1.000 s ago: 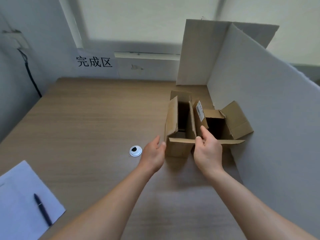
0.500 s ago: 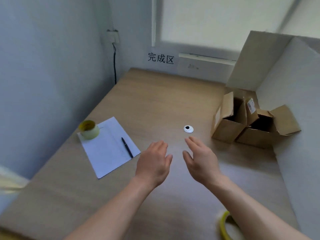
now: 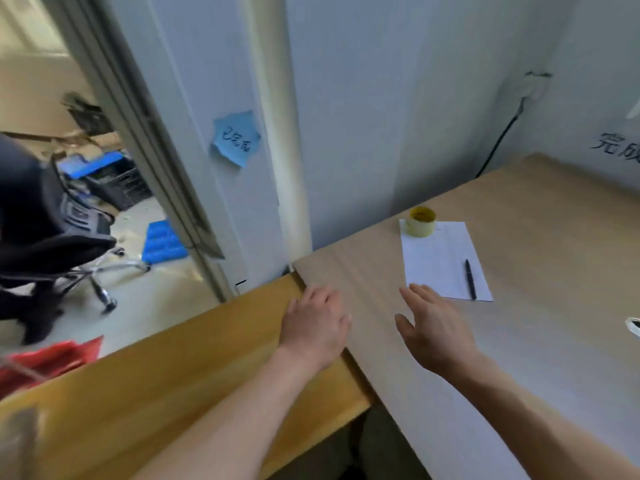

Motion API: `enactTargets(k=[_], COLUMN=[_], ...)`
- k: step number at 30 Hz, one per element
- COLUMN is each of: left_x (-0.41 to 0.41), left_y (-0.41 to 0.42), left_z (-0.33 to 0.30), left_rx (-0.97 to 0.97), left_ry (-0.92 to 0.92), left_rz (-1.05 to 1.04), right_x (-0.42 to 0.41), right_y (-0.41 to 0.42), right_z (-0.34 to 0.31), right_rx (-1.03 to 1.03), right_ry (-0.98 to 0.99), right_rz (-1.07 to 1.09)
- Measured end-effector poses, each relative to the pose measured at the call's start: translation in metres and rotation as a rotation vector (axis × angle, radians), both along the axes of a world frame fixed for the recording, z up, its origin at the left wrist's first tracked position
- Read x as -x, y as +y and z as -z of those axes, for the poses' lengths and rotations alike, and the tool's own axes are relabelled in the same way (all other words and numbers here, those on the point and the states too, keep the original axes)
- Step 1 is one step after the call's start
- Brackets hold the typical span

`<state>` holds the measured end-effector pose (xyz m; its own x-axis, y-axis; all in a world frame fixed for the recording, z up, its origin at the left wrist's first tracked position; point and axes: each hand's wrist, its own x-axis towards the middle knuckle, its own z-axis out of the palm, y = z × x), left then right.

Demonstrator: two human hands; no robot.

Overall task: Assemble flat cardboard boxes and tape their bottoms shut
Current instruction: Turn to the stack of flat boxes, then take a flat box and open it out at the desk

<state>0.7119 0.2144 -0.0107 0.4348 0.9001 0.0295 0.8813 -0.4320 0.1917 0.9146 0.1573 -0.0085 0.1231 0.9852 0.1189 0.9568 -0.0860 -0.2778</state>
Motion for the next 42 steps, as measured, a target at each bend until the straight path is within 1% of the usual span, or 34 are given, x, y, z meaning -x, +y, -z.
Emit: enactTargets(k=[2,6,9,15,19,21,23,26,28,30,34,36,38,42], left_x=[0.049,0.143,0.209,0.349,0.458,0.511,0.559,0.612,0.636,0.653,0.671,0.675,0.676,0.676], left_y=[-0.015,-0.046,-0.069,-0.107,-0.135,-0.154,-0.173,-0.199,-0.213,-0.226,-0.25,-0.259,-0.267,-0.274], left_z=[0.005,0.019,0.031,0.051,0.062,0.067,0.073,0.081,0.083,0.087,0.102,0.111,0.12,0.13], left_rx=[0.049,0.078,0.12,0.1,0.1,0.075,0.095,0.134,0.145,0.2,0.463,0.552,0.576,0.511], left_ry=[0.0,-0.002,-0.022,-0.059,-0.072,-0.058,-0.038,-0.021,-0.006,0.006,-0.01,0.003,0.028,0.061], left_rz=[-0.114,-0.301,-0.42,-0.574,-0.665,-0.726,-0.792,-0.88,-0.921,-0.941,-0.885,-0.862,-0.856,-0.9], right_x=[0.041,0.122,0.179,0.319,0.438,0.5,0.558,0.619,0.645,0.662,0.672,0.67,0.666,0.662], right_y=[0.002,0.004,0.002,0.005,0.0,-0.007,-0.018,-0.036,-0.044,-0.052,-0.066,-0.074,-0.08,-0.083], right_z=[0.006,0.016,0.022,0.029,0.05,0.062,0.071,0.083,0.089,0.096,0.107,0.113,0.116,0.122], right_rx=[0.037,0.094,0.101,0.13,0.2,0.245,0.282,0.325,0.361,0.406,0.514,0.531,0.54,0.538], right_ry=[0.014,0.042,0.0,-0.069,-0.015,0.01,0.036,0.053,0.033,-0.025,-0.181,-0.247,-0.26,-0.211], right_rz=[-0.074,-0.231,-0.317,-0.433,-0.519,-0.583,-0.643,-0.737,-0.778,-0.816,-0.895,-0.917,-0.915,-0.898])
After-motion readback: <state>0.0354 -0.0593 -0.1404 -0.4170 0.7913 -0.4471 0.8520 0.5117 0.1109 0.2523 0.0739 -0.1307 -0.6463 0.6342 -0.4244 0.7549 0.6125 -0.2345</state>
